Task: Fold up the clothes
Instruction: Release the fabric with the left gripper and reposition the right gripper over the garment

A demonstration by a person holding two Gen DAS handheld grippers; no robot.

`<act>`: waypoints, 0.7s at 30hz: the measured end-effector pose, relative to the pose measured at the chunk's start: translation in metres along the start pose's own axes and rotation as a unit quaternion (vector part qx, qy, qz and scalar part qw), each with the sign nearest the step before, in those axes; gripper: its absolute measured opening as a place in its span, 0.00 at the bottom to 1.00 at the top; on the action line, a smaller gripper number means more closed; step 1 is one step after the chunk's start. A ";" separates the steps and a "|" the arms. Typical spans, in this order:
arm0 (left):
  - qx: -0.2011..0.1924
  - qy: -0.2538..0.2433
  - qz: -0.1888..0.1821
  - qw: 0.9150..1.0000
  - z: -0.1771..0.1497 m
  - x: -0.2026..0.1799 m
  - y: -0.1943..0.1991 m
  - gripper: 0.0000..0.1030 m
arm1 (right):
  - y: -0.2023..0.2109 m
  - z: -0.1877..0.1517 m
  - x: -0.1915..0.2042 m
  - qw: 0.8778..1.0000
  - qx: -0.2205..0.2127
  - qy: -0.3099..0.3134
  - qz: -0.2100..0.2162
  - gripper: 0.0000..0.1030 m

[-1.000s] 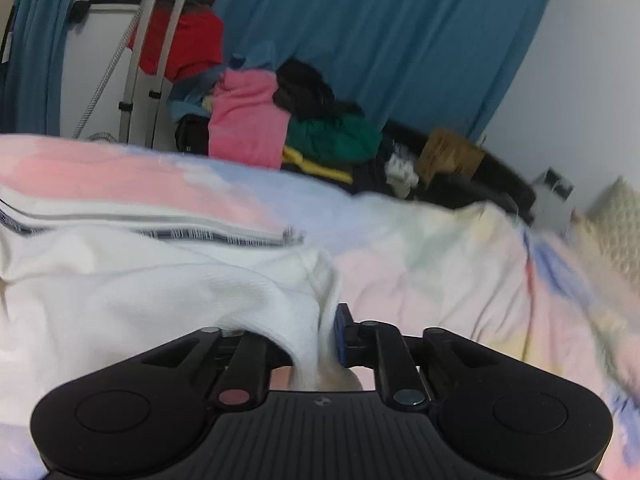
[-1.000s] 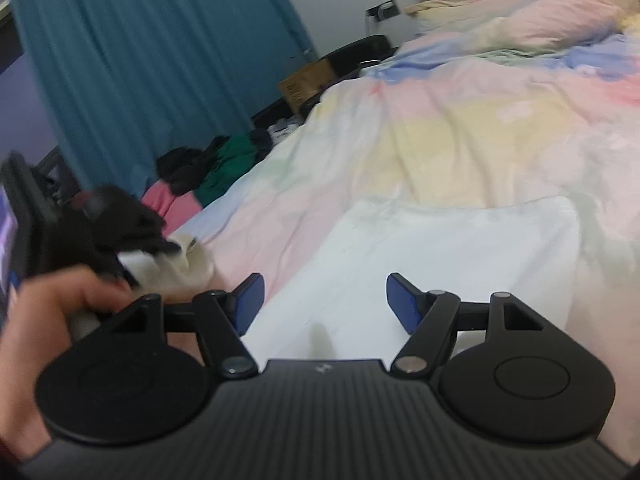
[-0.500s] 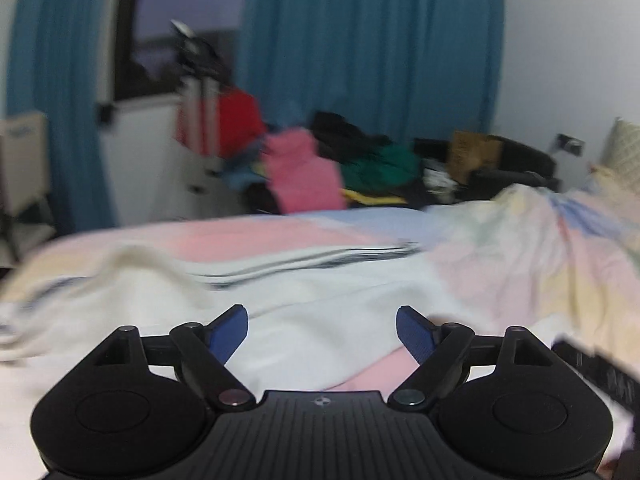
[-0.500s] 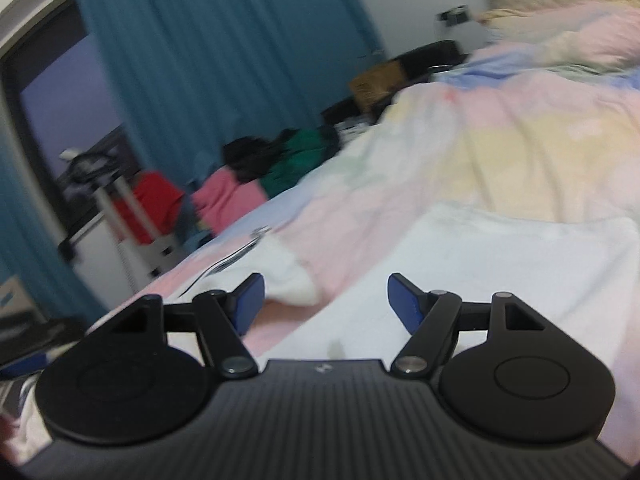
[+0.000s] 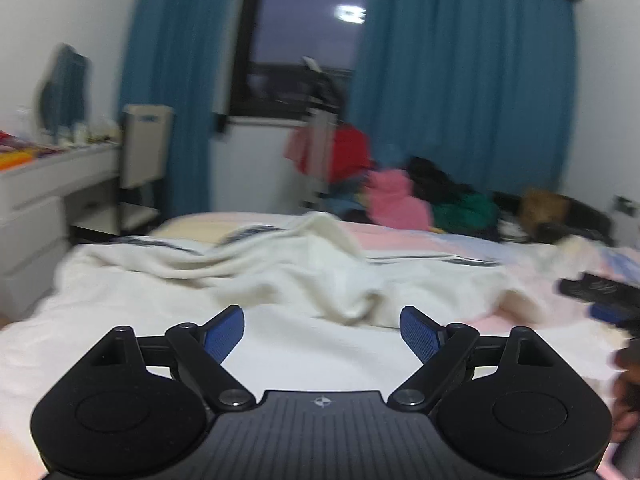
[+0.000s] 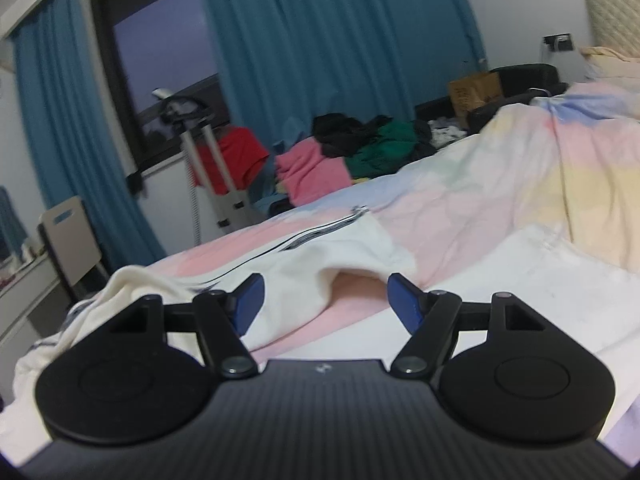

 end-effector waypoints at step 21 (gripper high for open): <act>0.053 0.044 0.022 0.997 -0.025 0.004 -0.038 0.85 | -0.096 -0.027 -0.048 0.898 0.170 -0.394 0.097 0.69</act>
Point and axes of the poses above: each gripper's, at about its wrist camera, not at the fingertips, and y roughly against the way its jaws point, x to its left, z to its top, the point moved 3 cm from there along -y, roughly the way its jaws point, and after that the axes turned 4 degrees about -x, right-handed, at the moved point
